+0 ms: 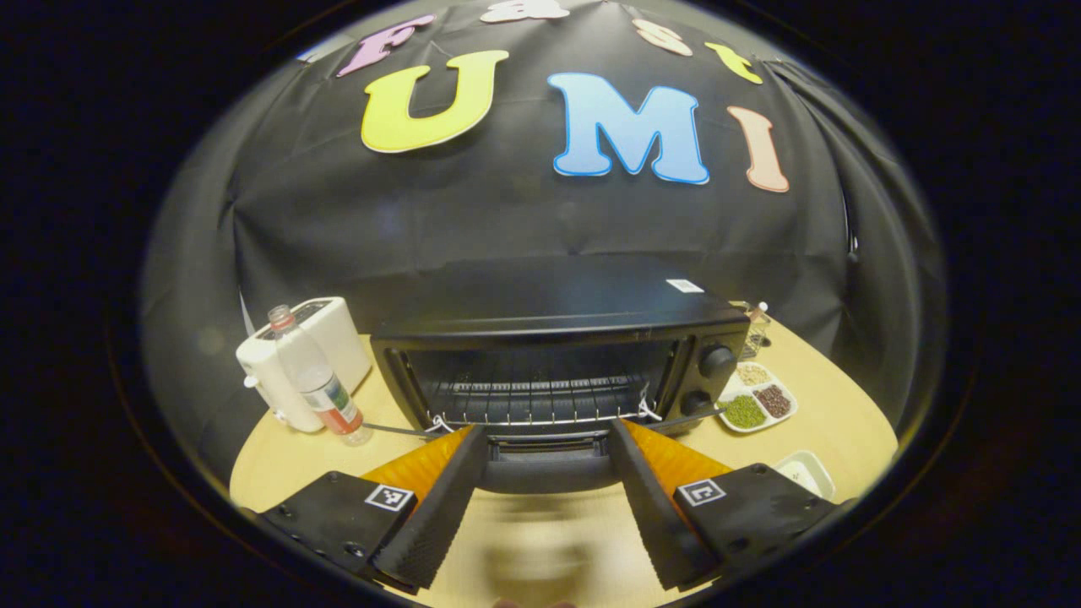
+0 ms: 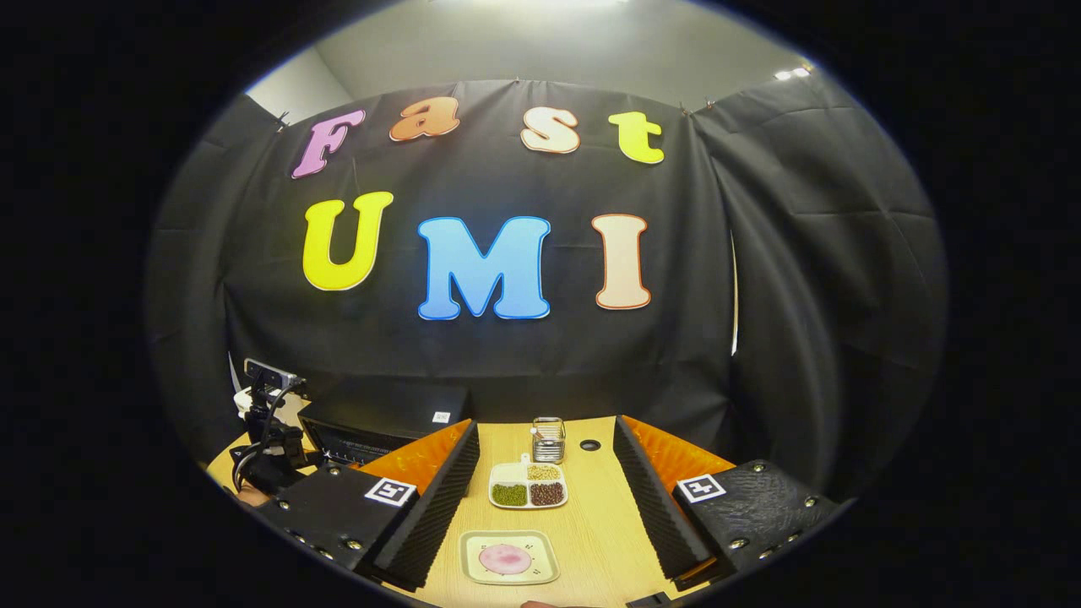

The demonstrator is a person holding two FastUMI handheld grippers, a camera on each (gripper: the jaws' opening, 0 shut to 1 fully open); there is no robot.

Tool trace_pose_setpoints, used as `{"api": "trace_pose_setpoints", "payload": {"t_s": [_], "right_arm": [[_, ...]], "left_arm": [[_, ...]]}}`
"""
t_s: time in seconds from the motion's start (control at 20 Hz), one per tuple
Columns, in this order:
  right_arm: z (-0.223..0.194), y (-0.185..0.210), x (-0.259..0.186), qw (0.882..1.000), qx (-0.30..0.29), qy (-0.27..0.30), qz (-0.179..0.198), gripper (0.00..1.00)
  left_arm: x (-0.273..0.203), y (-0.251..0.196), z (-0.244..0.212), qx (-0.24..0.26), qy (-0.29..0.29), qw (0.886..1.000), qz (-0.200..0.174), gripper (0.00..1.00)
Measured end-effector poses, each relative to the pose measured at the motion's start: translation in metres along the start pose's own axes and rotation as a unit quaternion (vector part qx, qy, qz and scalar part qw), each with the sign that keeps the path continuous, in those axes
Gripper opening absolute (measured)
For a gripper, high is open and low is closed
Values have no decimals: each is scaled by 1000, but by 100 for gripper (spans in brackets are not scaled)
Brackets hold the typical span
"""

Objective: Open the electric oven with the left hand, put the food in, and close the electric oven.

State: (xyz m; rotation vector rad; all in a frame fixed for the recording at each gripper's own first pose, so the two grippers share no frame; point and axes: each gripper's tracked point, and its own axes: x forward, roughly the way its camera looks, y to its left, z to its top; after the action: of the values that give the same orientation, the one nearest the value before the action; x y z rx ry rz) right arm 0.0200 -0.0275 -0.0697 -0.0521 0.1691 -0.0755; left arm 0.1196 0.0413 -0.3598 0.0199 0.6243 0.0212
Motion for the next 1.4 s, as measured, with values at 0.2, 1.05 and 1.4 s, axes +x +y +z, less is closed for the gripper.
{"api": "trace_pose_setpoints", "payload": {"t_s": [0.2,1.05,1.4], "right_arm": [[-4,3,-3,1000,-2,8,1,97],[-67,0,18,993,15,116,27,97],[-166,-5,46,947,41,307,87,97]], "left_arm": [[-8,-3,-25,7,18,1000,-2,100],[-45,16,-10,-45,7,999,8,100],[-135,18,117,-64,-138,988,-1,97]]}}
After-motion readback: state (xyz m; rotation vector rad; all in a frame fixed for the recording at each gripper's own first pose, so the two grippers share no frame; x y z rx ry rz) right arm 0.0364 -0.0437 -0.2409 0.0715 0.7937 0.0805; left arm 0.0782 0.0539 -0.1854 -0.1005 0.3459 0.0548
